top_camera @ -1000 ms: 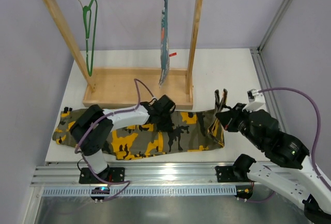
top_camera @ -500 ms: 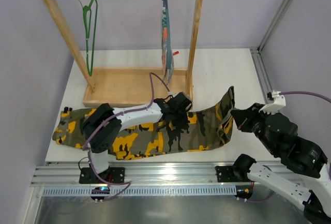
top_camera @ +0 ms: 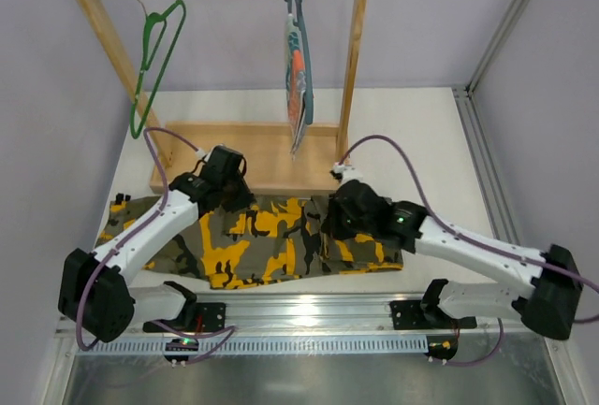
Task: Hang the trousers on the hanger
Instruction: Fold the trousers
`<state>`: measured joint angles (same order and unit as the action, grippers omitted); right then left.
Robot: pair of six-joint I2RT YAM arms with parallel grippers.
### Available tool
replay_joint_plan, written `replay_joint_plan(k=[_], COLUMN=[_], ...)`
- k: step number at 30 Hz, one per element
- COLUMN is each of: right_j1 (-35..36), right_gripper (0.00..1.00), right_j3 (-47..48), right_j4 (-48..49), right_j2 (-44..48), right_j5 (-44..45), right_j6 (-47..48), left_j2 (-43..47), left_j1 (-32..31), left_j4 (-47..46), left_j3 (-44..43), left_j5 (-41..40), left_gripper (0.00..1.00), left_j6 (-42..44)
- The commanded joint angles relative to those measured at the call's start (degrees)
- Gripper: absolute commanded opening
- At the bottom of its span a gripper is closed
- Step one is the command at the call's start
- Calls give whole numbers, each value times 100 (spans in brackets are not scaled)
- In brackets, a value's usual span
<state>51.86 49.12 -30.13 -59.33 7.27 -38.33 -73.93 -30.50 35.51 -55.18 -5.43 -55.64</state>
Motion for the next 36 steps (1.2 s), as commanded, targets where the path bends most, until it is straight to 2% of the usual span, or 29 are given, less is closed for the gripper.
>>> replay_joint_plan(k=[1, 6, 11, 14, 16, 19, 20, 22, 25, 26, 28, 29, 32, 36], right_j1=[596, 1010, 1125, 1160, 1169, 1178, 1169, 1160, 1125, 1099, 1081, 1029, 862, 817], right_gripper=[4, 6, 11, 25, 45, 57, 57, 56, 45, 36, 27, 19, 13, 12], right_j3=[395, 607, 862, 1072, 1213, 1240, 1231, 1214, 846, 697, 283, 169, -349, -614], right_j4=[877, 1351, 1116, 843, 518, 210, 114, -360, -564, -538, -503, -520, -433, -353], right_j2=[-1066, -2125, -2750, -2751, -2672, -2286, -2172, -1890, -1601, -1503, -1232, -1152, -940, -1028], right_j5=[-33, -94, -86, -252, -173, 72, 282, 704, 1276, 1382, 1654, 1742, 1831, 1989], right_j6=[-200, -570, -387, -45, -8, -157, -236, -675, -1027, -1063, -1150, -1203, -1291, -1362], left_j2=[467, 625, 722, 775, 819, 942, 968, 1012, 1012, 1012, 1012, 1012, 986, 933], left_j1=[246, 255, 273, 273, 264, 264, 264, 264, 264, 264, 255, 264, 264, 264], left_j4=[264, 167, -87, -596, -878, -958, -967, -958, -1002, -1011, -1019, -993, -975, -1019], left_j3=[226, 604, 1009, 1263, 1369, 1466, 1475, 1475, 1501, 1510, 1510, 1510, 1493, 1457], left_j5=[33, 253, 499, 1183, 1412, 1475, 1483, 1545, 1598, 1650, 1686, 1677, 1703, 1808], left_gripper=[25, 34, 38, 38, 42, 49, 50, 51, 52, 52, 54, 57, 60, 63], left_j6=[369, 457, 422, 527, 545, 580, 589, 598, 607, 598, 607, 607, 624, 659])
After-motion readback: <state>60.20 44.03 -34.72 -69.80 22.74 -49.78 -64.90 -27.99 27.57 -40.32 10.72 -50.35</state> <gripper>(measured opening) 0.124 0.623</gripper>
